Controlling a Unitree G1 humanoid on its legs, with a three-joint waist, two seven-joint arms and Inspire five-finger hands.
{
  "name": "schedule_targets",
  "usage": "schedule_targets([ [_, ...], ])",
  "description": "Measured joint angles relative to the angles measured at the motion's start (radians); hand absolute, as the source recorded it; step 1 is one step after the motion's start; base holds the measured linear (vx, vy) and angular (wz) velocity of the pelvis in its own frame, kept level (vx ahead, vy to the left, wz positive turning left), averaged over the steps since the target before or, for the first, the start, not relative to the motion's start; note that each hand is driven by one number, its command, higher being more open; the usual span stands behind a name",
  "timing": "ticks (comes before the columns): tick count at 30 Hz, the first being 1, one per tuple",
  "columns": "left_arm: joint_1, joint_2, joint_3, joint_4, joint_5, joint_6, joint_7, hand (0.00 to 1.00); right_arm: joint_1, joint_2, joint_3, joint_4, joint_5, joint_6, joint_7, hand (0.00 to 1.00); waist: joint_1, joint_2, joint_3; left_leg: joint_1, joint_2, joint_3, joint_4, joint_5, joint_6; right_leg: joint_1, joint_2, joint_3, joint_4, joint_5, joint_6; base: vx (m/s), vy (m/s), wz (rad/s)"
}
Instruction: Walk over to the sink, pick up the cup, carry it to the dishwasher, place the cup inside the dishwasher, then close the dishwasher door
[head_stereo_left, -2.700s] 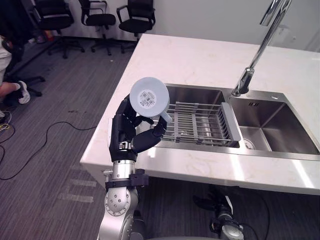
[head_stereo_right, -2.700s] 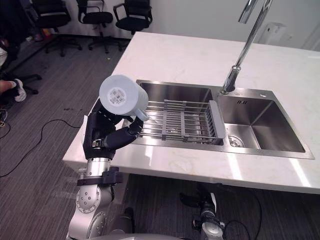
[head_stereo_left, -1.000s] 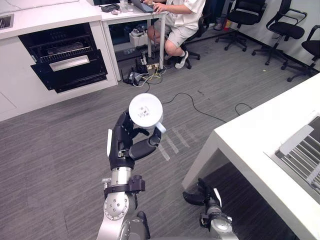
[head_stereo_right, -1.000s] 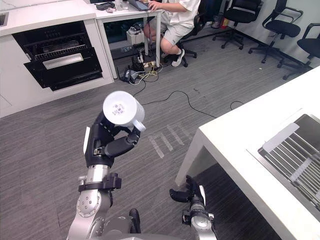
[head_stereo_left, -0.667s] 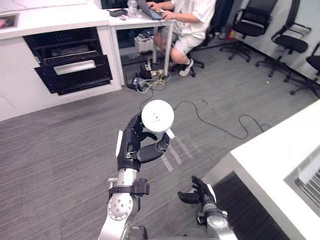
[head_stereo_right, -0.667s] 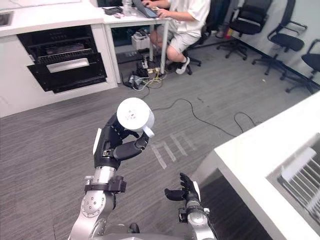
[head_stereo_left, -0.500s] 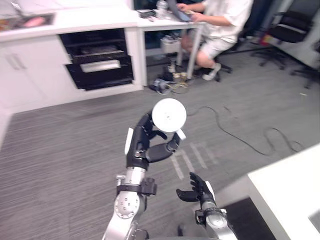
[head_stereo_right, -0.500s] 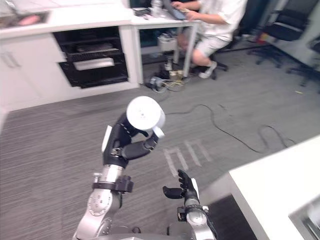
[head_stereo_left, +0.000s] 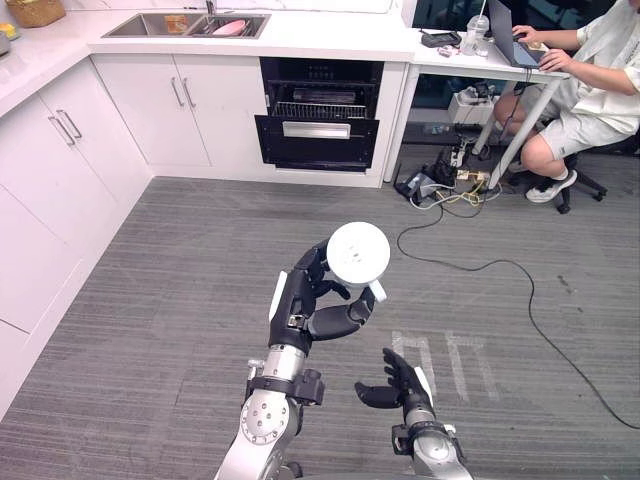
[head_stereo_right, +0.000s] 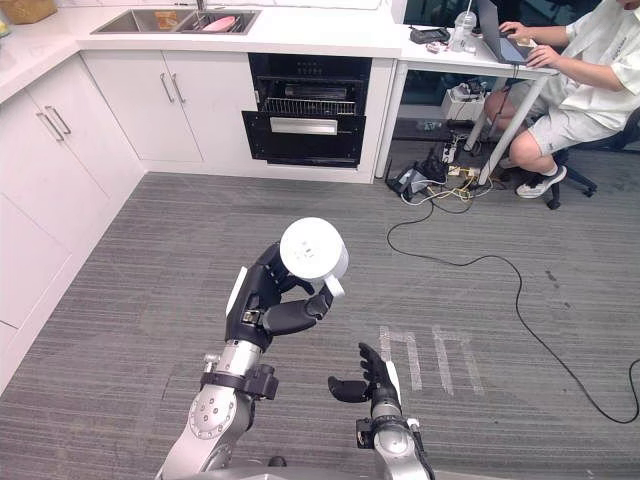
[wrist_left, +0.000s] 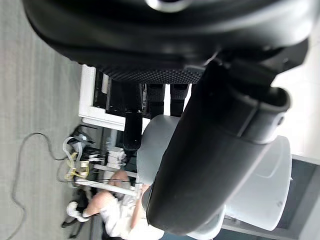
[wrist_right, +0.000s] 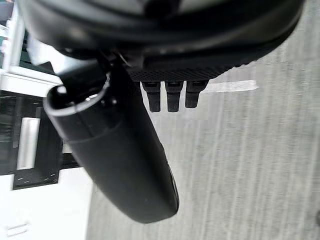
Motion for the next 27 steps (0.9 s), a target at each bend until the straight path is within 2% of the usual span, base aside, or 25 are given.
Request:
schedule_targets([
  [7,0.002,0.021,0.03,0.08,0.001,0.001,-0.003,0.3,-0.036,-0.008,-0.007,0.03,-0.001,0.0,0.001,0.9,-0.037,0.002,0.001,0.02,0.0,0.004,-0.094,0.068,0.019,-0.022,0.012,0.019,-0.017,0.011,-0.002,-0.08,-0.02,-0.06],
  [8,0.021,0.017,0.078,0.088,0.001,0.002,-0.004,0.3,-0.032,-0.009,0.004,0.073,-0.008,0.0,0.018,0.9,-0.039,0.026,0.01,-0.033,0.007,-0.053,-0.103,0.129,0.031,0.009,0.032,-0.035,-0.144,0.102,-0.007,-0.05,-0.001,-0.02],
  [14,0.02,0.017,0.089,0.093,0.0,0.002,-0.002,0.3,-0.031,-0.007,0.002,0.074,-0.008,-0.001,0.02,0.9,-0.04,0.019,0.013,-0.026,0.016,-0.018,-0.101,0.126,0.027,-0.002,0.04,0.002,-0.152,0.111,-0.012,0.0,-0.002,-0.15],
  [16,0.008,0.015,0.086,0.111,0.0,0.002,-0.003,0.3,-0.02,-0.01,-0.012,0.074,-0.006,-0.003,0.018,0.9,-0.057,0.019,0.013,-0.03,0.018,-0.014,-0.1,0.126,0.027,0.005,0.043,-0.001,-0.174,0.126,-0.013,0.0,-0.008,-0.15],
  [21,0.002,0.001,0.077,0.165,0.0,0.025,-0.009,0.3,0.065,-0.011,-0.084,0.073,0.005,-0.001,0.009,0.9,-0.09,0.019,0.013,-0.022,0.019,-0.049,-0.096,0.13,0.021,0.041,0.048,-0.038,-0.203,0.13,-0.014,0.0,-0.019,0.19],
  [24,0.008,-0.003,0.09,0.169,0.0,0.038,-0.008,0.3,0.082,-0.01,-0.097,0.072,0.029,-0.001,0.007,0.9,-0.088,0.021,0.013,-0.024,0.02,-0.061,-0.098,0.136,0.017,0.048,0.05,-0.053,-0.194,0.125,-0.021,0.0,-0.025,0.19],
  [27,0.021,-0.003,0.099,0.167,-0.002,0.044,-0.006,0.3,0.081,-0.006,-0.098,0.053,0.042,0.0,-0.001,0.9,-0.086,0.02,0.013,-0.015,0.016,-0.1,-0.102,0.141,0.015,0.048,0.045,-0.088,-0.138,0.088,-0.022,-0.01,-0.022,0.36],
])
